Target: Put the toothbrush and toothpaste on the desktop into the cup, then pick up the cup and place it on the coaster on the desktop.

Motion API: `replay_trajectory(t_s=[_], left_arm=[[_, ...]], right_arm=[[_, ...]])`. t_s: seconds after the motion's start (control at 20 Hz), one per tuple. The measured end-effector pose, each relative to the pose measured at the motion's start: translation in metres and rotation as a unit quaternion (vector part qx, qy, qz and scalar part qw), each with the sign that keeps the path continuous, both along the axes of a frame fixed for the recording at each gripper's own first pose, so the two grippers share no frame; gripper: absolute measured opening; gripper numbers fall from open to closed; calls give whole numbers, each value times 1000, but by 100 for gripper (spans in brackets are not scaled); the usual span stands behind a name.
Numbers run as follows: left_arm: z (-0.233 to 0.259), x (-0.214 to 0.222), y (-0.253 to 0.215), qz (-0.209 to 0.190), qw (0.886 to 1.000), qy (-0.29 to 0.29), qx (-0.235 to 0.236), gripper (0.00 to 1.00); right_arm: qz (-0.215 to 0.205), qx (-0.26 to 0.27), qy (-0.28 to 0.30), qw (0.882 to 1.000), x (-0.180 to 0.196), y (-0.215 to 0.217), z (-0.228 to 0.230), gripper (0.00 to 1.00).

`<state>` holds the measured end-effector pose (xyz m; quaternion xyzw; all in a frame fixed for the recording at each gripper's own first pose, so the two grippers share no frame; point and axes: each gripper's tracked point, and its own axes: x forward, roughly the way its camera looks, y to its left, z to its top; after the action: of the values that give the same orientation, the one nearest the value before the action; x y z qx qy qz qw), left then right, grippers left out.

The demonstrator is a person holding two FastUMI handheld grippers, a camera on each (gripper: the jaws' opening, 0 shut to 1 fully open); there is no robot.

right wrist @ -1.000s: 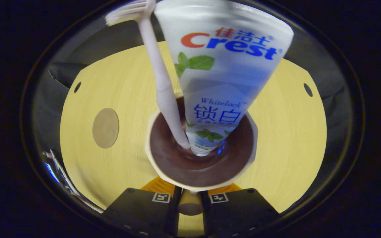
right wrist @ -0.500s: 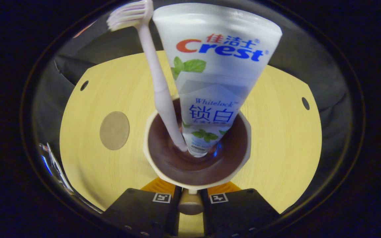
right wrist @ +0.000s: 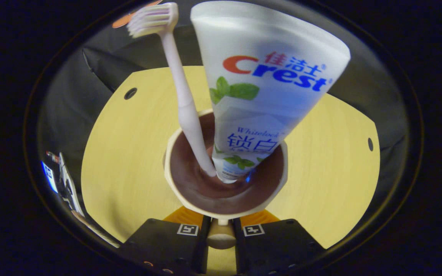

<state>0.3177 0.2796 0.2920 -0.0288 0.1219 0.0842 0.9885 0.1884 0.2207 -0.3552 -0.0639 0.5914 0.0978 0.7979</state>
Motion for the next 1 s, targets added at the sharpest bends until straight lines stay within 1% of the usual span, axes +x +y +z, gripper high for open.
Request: replay_trajectory(t_s=[0.15, 0.25, 0.5, 1.0], left_arm=[[-2, -4, 7, 1, 1000, 1, 1, 77], [-2, -6, 13, 6, 1000, 0, 3, 77], [-6, -10, 24, 18, 1000, 2, -1, 77], [-11, -14, 35, 23, 1000, 10, 1, 77]], right_arm=[[17, -2, 5, 1000, 1, 28, -9, 27], [25, -6, 7, 1000, 3, 38, -15, 27], [27, -10, 17, 999, 3, 51, -27, 27], [28, -25, 10, 999, 11, 61, -35, 26]])
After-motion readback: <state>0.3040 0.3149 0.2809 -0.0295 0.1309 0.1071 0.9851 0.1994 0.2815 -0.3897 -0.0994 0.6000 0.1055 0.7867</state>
